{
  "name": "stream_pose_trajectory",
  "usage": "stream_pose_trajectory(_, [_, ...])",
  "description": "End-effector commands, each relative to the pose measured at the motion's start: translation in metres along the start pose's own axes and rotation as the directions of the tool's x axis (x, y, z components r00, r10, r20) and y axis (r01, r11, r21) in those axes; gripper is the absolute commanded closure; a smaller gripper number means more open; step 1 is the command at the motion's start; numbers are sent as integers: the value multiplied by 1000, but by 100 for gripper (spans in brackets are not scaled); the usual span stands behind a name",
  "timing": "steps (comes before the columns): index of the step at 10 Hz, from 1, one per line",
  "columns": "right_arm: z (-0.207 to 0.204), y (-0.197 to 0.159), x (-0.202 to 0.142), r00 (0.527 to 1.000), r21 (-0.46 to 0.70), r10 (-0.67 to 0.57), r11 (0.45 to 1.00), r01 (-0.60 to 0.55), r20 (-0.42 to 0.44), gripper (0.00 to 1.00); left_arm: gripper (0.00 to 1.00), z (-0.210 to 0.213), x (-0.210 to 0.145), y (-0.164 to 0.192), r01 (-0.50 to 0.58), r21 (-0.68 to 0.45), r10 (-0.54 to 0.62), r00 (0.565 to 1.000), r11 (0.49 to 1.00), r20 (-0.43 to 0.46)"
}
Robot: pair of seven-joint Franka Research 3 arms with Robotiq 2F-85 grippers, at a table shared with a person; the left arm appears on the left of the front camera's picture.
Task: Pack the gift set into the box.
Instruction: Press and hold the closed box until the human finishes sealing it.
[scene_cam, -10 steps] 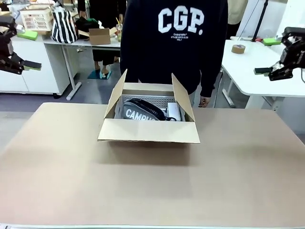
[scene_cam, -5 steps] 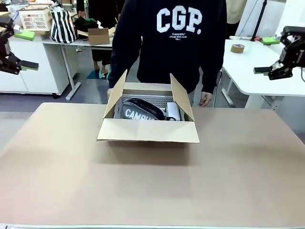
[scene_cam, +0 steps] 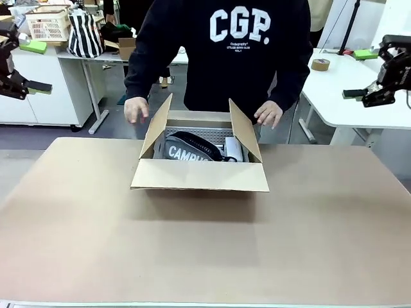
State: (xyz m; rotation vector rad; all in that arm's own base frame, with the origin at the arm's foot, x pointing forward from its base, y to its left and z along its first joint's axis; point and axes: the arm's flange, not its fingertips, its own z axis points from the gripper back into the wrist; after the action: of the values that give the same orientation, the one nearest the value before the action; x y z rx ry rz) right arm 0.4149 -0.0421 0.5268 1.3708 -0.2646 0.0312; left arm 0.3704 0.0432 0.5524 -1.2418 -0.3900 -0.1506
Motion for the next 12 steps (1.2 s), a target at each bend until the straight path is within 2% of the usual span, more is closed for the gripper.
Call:
stream_pose_trajectory(1, [-1, 0, -1, 1000, -15, 15, 1000, -15, 4, 0, 0, -1, 0, -2, 11, -16, -11, 1000, 1000, 12])
stream_pose_trajectory(12, [-1, 0, -1, 1000, -15, 15, 1000, -15, 4, 0, 0, -1, 0, -2, 11, -16, -11, 1000, 1000, 12])
